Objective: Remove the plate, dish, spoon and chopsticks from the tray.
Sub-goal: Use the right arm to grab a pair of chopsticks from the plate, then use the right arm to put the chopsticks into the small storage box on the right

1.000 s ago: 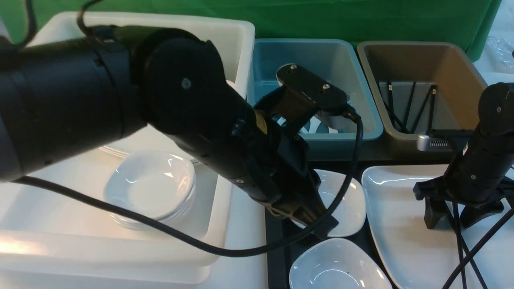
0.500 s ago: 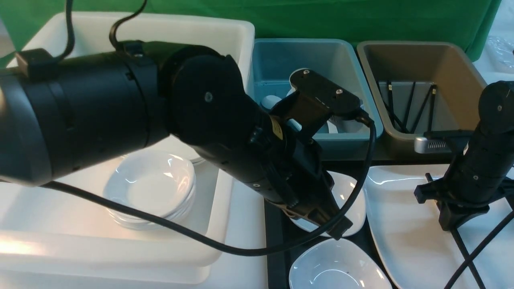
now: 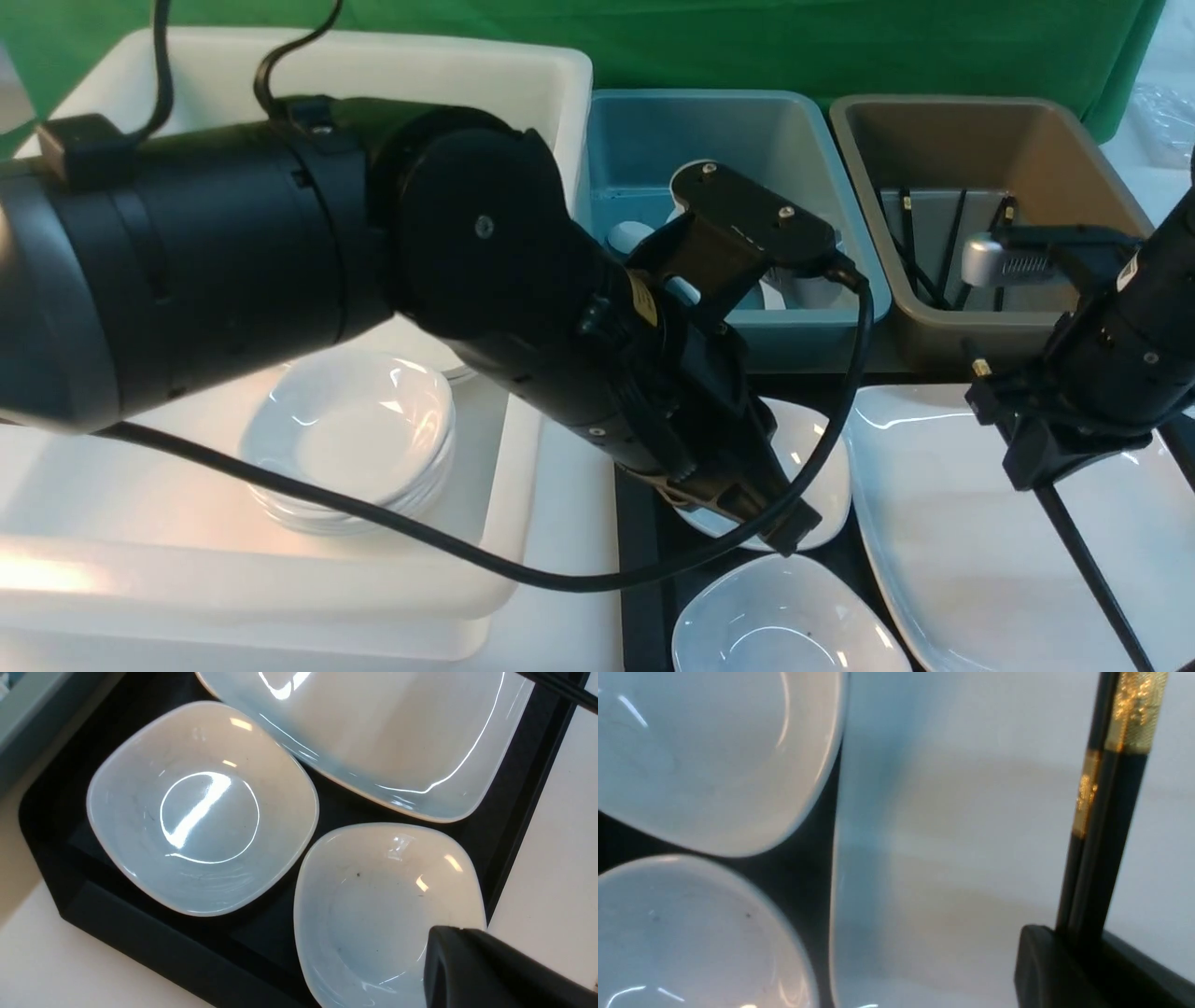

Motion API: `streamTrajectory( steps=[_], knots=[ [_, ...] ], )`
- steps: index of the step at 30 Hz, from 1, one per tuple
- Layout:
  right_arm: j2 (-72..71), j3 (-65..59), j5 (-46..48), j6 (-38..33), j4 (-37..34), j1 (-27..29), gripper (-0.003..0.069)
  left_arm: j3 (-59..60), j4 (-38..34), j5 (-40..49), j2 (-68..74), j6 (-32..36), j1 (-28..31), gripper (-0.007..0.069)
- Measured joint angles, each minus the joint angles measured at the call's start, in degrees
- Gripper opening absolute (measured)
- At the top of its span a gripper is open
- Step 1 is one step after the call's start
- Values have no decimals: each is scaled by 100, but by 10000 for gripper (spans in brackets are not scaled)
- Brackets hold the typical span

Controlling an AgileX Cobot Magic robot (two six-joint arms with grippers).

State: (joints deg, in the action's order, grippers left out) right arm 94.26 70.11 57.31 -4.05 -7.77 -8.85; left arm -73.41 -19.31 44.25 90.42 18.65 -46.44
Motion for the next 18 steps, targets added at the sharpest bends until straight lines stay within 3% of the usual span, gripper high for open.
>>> streamTrajectory(
  steps=[8, 10, 13, 18],
  knots=[
    [148, 1546, 143, -6, -107, 244, 75, 0, -53, -578, 0, -111, 0, 1],
    [448, 2412, 129, -6, -205, 529, 75, 5, -89, -973, 0, -217, 0, 1],
    [914, 3308, 80, -6, -387, 822, 75, 2, -116, -1680, 0, -241, 0, 1],
    [2005, 4864, -481, 188, -547, 1138, 75, 2, -134, -3703, 0, -251, 0, 1]
  ],
)
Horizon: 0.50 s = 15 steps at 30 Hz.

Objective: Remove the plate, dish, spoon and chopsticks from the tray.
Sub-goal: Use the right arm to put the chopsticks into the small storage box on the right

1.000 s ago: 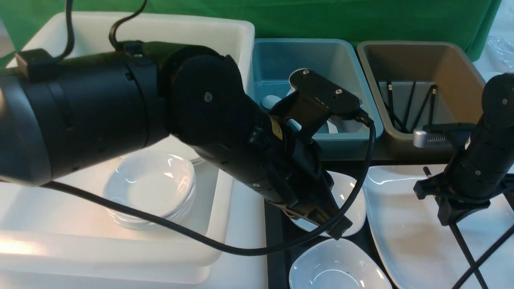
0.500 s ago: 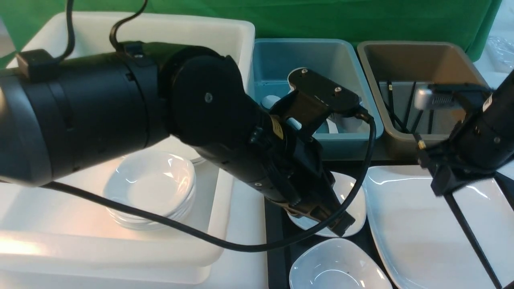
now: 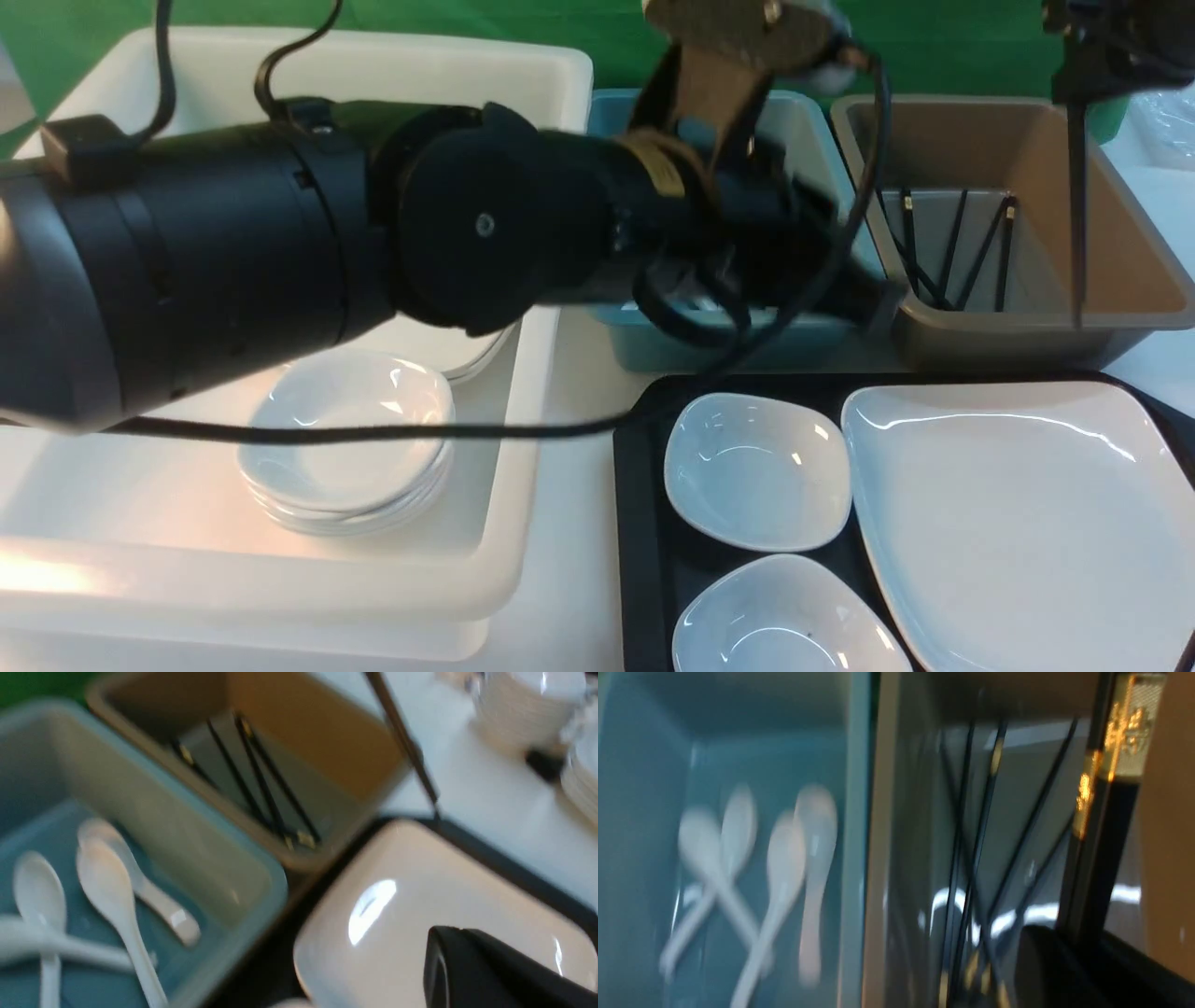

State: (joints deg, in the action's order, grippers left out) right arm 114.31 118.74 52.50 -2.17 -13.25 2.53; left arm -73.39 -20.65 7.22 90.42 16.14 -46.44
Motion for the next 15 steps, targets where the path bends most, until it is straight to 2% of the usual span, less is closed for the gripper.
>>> streamTrajectory(
  steps=[3, 5, 10, 15],
  knots=[
    [517, 546, -496, 177, -13, 27, 75, 0, 0, -920, 0, 0, 6, 1],
    [742, 758, -783, 217, -33, 27, 75, 0, 0, -1148, 0, 0, 6, 1],
    [1280, 899, -1429, 305, -59, 21, 75, 0, 5, -1000, 0, 0, 11, 1],
    [1748, 899, -1526, 418, -30, 21, 75, 0, 67, -612, 0, 0, 11, 1]
  ],
)
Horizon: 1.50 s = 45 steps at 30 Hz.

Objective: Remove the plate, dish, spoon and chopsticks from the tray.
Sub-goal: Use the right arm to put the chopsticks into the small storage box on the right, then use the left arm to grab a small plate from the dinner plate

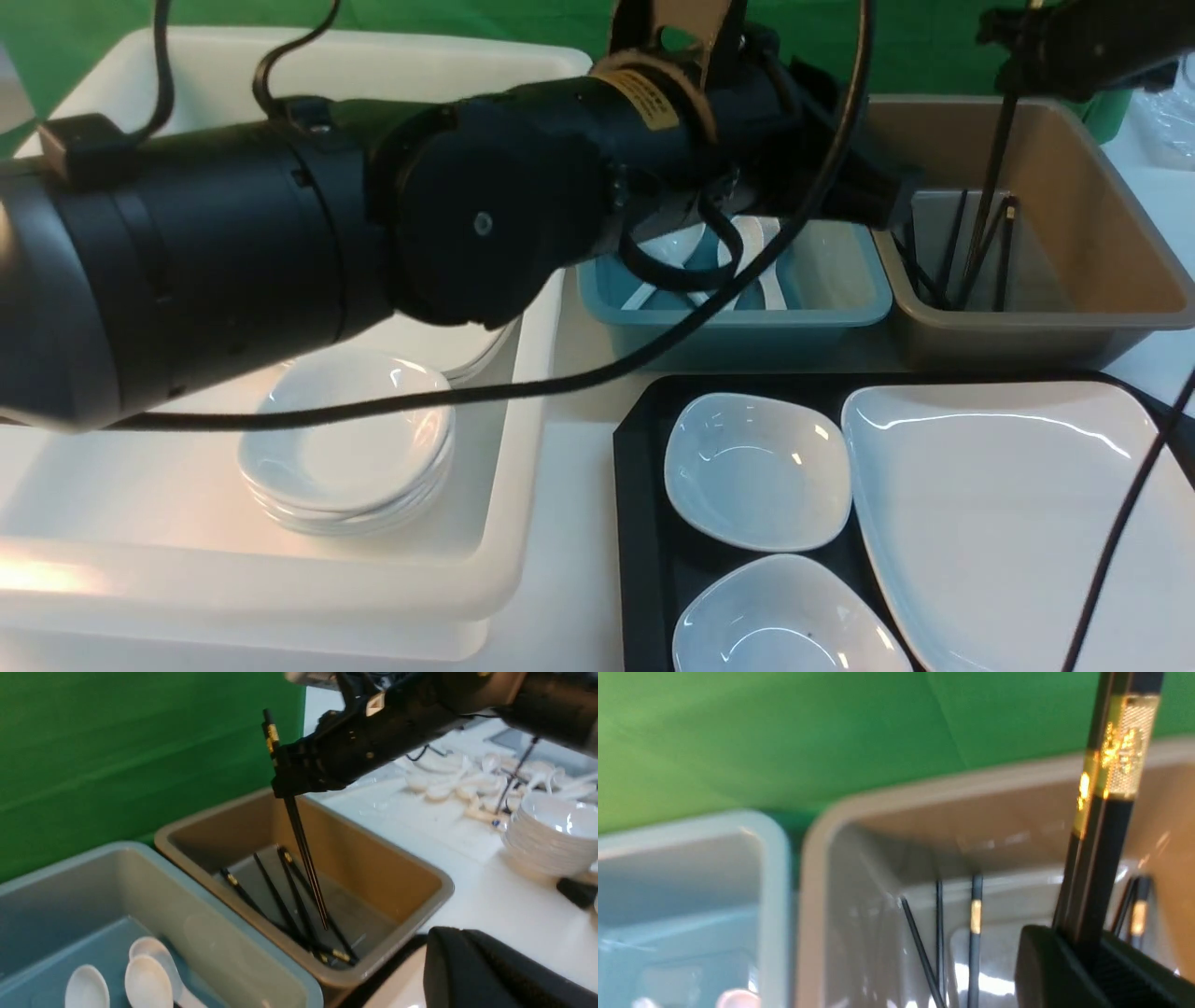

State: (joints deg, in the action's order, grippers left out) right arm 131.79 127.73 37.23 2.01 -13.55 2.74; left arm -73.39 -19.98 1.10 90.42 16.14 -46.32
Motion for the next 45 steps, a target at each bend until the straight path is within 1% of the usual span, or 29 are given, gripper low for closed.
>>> streamTrajectory(
  steps=[3, 6, 7, 8, 9, 10, 12, 13, 14, 15, 16, 18, 19, 20, 21, 22, 23, 24, 25, 26, 29, 33, 36, 37, 39, 40, 42, 44, 45],
  knots=[
    [150, 0, 153, 18, 0, 0, 76, 4, 21, 243, 0, 0, 0, 1],
    [214, -6, 412, 57, 0, 0, 102, 4, 21, 456, 0, 0, 0, 1],
    [220, -6, 534, 71, 0, 0, 129, 4, 29, 513, 0, 0, 0, 1],
    [220, -6, 777, 111, 6, -5, 199, 4, 33, 620, 0, 0, 0, 1],
    [220, -6, 777, 117, 6, -5, 209, 4, 33, 631, 0, 0, 0, 1],
    [214, 16, 1111, 140, 6, -5, 297, 4, 40, 749, 0, -8, 0, 1],
    [189, 91, 1708, 101, 19, -5, 374, 4, 40, 967, 0, -105, 0, 1],
    [159, 124, 1971, 29, 34, -5, 388, 4, 40, 1096, 0, -172, 5, 1],
    [77, 175, 2375, -97, 34, -5, 383, 4, 40, 1331, 0, -268, 5, 1],
    [26, 185, 2504, -201, 34, -5, 366, 4, 40, 1464, 0, -309, 5, 1],
    [-183, 192, 2896, -352, 39, -5, 295, 4, 46, 1767, 0, -433, 5, 1],
    [-544, 101, 2949, -479, 24, -5, 179, -34, 94, 2332, 6, -551, 5, 1],
    [-952, -28, 2949, -513, 15, -5, 106, -119, 135, 2794, 53, -725, 5, 1],
    [-1206, -165, 2954, -540, 9, -5, 70, -198, 165, 3121, 95, -792, 5, 1],
    [-1341, -231, 2954, -552, 9, -13, 65, -246, 186, 3297, 123, -832, 5, 1],
    [-1909, -559, 2954, -624, -20, -52, 39, -470, 253, 4116, 272, -942, 5, 1],
    [-2276, -809, 2954, -685, -33, -91, 33, -659, 265, 4591, 416, -989, 5, 1],
    [-2423, -916, 2954, -723, -43, -111, 31, -692, 272, 4683, 442, -986, 5, 1],
    [-2937, -1322, 2960, -836, -83, -192, 29, -909, 289, 5290, 643, -1016, 5, 1],
    [-3232, -1576, 2960, -921, -115, -246, 29, -1020, 313, 5639, 764, -1022, 5, 1],
    [-4236, -2577, 2954, -1136, -169, -496, 28, -1341, 456, 6190, 1168, -1016, 5, 1],
    [-5634, -4224, 2731, -1224, -204, -889, 25, -1525, 552, 6267, 1609, -955, 5, 3],
    [-6337, -5017, 2452, -1224, -212, -1037, 24, -1547, 614, 6200, 1781, -802, 5, 6],
    [-6752, -5603, 2298, -1224, -240, -1111, 24, -1559, 702, 6154, 1861, -733, -8, 14],
    [-7351, -6287, 2115, -1219, -297, -1152, 24, -1580, 1063, 6071, 2015, -713, -69, 52],
    [-7401, -6340, 2115, -1219, -297, -1152, 24, -1580, 1096, 6060, 2015, -713, -66, 57],
    [-7884, -6834, 2026, -1219, -304, -1152, 20, -1587, 1476, 5969, 2147, -718, -156, 124],
    [-8279, -7205, 2007, -1219, -304, -1152, 20, -1587, 1638, 5834, 2260, -740, -221, 206],
    [-8344, -7262, 2004, -1219, -310, -1152, 20, -1587, 1651, 5810, 2291, -739, -233, 230]
  ],
)
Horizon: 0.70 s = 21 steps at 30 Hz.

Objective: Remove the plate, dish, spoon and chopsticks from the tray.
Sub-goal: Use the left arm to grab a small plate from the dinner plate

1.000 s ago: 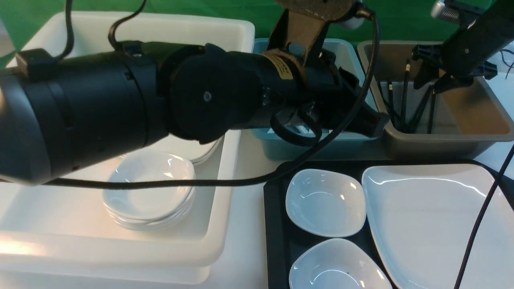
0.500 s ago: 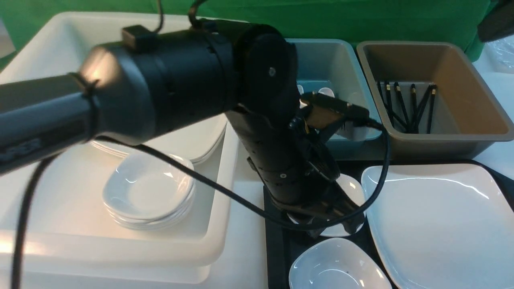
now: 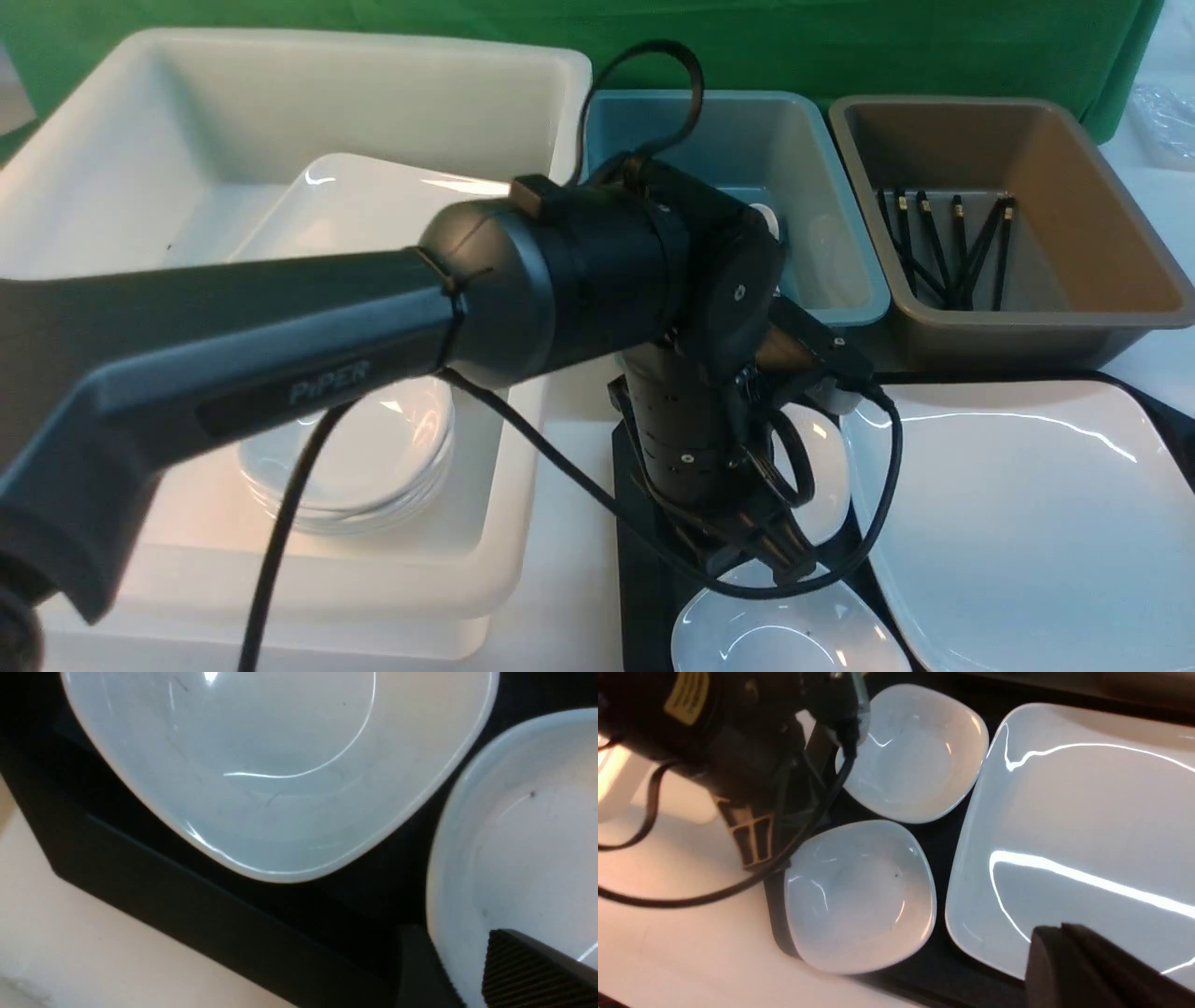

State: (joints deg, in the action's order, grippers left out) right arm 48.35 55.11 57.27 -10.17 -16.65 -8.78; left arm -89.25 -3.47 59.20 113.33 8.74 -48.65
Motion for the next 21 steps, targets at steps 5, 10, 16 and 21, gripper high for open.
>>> streamTrajectory(
  steps=[5, 10, 16, 21],
  knots=[
    [-268, -217, -36, 5, 0, 0, 20, 0, 2, -267, 224, -18, -6, 409],
    [-268, -230, -36, 5, -120, 0, 20, -5, -73, -385, 459, -18, -6, 495],
    [-268, -230, 85, -180, -244, 0, 20, -5, -323, -412, 683, -18, -6, 489],
    [-268, -230, 132, -272, -275, 0, 20, -5, -562, -284, 774, -18, -6, 418]
  ],
)
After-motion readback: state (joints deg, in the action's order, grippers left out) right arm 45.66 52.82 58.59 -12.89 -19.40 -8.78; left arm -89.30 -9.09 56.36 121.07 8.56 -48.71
